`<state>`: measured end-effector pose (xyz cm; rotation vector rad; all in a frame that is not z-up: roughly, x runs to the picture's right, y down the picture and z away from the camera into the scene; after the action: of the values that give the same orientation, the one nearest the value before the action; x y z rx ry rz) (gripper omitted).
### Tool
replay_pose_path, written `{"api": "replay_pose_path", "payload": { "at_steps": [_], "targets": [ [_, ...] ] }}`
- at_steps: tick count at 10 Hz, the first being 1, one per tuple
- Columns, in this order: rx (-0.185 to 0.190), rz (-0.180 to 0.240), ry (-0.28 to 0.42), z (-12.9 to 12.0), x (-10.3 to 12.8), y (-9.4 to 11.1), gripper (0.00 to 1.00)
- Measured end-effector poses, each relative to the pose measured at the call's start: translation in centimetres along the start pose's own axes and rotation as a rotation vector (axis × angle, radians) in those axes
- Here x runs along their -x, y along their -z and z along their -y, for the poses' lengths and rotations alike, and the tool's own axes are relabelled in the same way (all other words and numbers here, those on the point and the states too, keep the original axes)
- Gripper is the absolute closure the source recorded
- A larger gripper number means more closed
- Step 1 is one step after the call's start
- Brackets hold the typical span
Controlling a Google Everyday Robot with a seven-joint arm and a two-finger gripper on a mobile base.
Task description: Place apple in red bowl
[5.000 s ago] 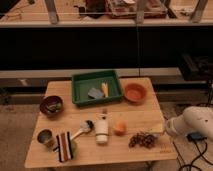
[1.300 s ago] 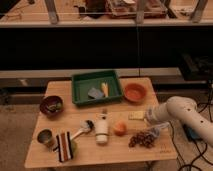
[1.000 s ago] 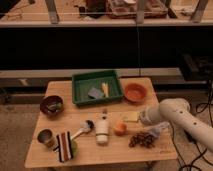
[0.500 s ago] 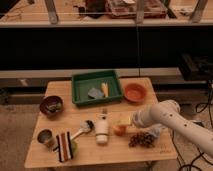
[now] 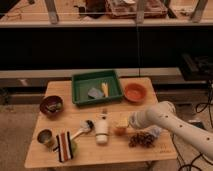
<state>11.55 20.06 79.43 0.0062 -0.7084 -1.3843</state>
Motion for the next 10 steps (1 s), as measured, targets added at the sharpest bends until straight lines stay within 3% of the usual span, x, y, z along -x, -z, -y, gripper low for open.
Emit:
{"api": "replay_pose_path", "payload": {
  "at_steps": [6, 10],
  "targets": [
    [-0.029, 0.015, 0.002, 0.8, 0.2, -0.9, 0.26],
    [-0.022, 0.034, 0.004, 0.7, 0.1, -2.3, 0.26]
  ]
}}
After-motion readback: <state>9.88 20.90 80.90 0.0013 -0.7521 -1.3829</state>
